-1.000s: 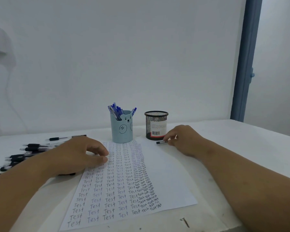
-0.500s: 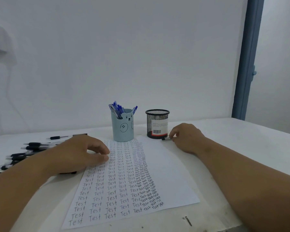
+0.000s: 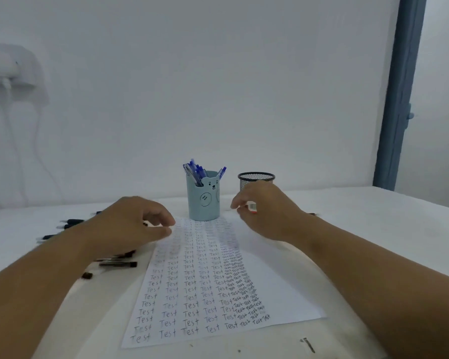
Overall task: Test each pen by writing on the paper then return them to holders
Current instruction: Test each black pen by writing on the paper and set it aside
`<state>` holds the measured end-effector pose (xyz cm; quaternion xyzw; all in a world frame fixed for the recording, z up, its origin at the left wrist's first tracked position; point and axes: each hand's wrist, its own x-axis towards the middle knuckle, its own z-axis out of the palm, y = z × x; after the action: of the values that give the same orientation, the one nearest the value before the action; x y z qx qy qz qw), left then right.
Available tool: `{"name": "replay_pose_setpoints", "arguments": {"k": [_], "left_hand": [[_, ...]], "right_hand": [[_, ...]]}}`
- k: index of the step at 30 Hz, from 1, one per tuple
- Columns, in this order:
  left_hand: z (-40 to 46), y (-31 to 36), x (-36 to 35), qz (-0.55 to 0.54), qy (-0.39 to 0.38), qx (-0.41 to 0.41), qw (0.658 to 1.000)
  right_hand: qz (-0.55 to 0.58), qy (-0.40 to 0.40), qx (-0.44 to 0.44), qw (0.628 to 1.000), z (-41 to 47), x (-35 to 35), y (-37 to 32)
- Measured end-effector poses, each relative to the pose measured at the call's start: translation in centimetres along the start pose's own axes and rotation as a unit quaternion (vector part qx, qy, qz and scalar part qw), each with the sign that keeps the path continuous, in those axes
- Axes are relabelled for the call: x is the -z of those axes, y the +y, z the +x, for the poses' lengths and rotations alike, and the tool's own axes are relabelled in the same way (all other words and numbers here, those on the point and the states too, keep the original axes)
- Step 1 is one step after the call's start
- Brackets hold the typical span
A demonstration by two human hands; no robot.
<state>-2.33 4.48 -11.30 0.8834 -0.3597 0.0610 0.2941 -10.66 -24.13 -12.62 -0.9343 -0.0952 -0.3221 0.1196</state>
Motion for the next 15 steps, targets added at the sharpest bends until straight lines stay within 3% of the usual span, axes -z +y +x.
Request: {"name": "replay_pose_setpoints", "arguments": {"k": [5,15], "left_hand": [[-0.9,-0.9,3.1,0.005,0.014,-0.006,1.0],[-2.6,-0.4,5.2,0.08,-0.189,0.06,0.977]], "right_hand": [[0.034,-0.113,0.06,0.991,1.4,-1.1,-6.2],[0.08,-0.172,0.076,0.979,-0.2,-4.1,-8.6]]}}
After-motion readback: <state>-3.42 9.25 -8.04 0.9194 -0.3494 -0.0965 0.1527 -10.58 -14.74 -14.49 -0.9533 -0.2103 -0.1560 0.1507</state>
